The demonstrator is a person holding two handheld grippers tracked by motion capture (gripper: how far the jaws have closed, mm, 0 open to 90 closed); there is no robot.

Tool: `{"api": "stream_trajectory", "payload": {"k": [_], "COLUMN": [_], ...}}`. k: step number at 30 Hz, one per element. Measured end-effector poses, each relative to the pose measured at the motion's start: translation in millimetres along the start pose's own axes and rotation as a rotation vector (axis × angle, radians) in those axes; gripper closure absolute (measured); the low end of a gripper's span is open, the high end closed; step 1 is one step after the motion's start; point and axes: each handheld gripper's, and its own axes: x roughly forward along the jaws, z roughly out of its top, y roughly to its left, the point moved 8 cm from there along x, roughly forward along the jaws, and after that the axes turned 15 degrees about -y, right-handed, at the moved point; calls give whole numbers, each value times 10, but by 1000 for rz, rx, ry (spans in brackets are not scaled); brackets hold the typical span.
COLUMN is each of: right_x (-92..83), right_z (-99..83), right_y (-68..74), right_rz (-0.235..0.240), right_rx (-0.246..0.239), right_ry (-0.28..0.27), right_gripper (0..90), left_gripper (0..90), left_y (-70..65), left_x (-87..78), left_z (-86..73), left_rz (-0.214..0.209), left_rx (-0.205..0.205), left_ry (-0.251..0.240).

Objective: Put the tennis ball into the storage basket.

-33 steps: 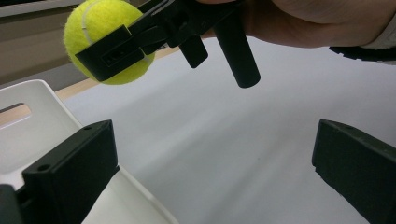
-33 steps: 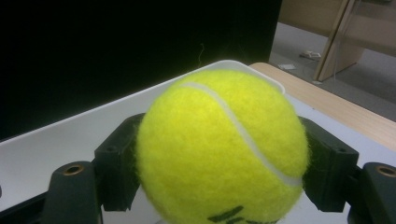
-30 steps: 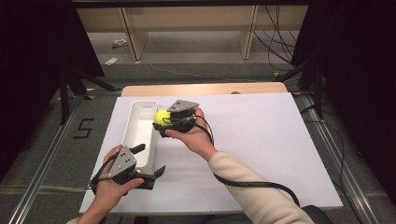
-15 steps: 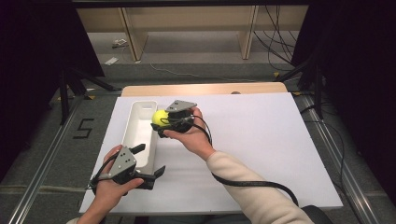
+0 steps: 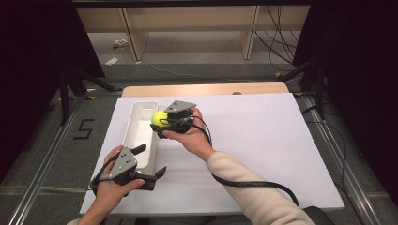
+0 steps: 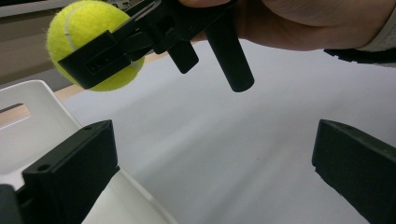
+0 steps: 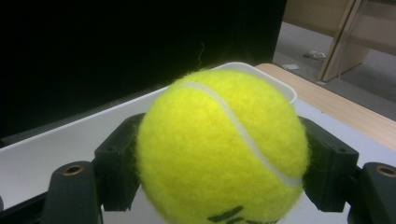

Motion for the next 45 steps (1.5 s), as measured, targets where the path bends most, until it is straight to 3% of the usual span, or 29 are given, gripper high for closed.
{"api": "stream_trajectory", "payload": {"k": [45], "right_x": [139], "right_z": [35], "right_y": [83], "right_rz": [21], "right_rx": [-10], "right_ry": [11], "right_gripper": [266], "left_gripper": [0], "left_y": [2], "left_x": [-3], "left_z": [2], "left_rz": [3], "left_rx": [-3], "left_ry": [-1]}}
